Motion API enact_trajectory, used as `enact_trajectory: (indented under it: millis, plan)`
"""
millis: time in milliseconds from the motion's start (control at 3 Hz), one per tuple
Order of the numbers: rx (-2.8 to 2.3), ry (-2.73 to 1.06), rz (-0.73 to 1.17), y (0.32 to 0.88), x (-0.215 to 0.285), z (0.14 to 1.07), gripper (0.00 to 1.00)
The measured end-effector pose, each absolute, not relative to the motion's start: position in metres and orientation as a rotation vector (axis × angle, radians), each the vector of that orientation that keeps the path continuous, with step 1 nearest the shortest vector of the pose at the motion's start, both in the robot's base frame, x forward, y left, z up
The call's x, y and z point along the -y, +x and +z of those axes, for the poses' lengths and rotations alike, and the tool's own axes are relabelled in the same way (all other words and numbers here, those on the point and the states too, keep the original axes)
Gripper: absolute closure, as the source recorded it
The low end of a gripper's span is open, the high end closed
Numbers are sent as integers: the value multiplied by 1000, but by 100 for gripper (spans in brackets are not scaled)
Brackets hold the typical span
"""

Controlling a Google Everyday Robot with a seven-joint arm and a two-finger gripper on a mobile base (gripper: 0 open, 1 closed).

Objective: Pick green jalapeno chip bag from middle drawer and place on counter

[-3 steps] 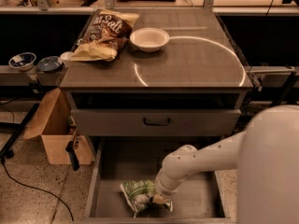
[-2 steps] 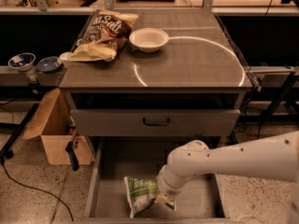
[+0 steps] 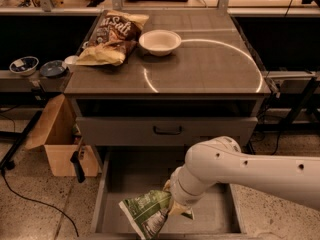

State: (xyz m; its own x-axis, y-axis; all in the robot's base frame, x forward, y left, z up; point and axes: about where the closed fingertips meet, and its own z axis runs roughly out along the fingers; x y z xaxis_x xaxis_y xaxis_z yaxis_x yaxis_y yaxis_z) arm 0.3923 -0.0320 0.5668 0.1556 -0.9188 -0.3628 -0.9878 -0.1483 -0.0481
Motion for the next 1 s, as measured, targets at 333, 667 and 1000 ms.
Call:
enact_trajectory:
  millis: [333, 667, 1000]
  plan:
    - [-1851, -2163, 358, 393, 29, 576, 100]
    - [-1844, -2178, 309, 401, 23, 607, 100]
    - [-1810, -2208, 120, 425, 15, 675, 100]
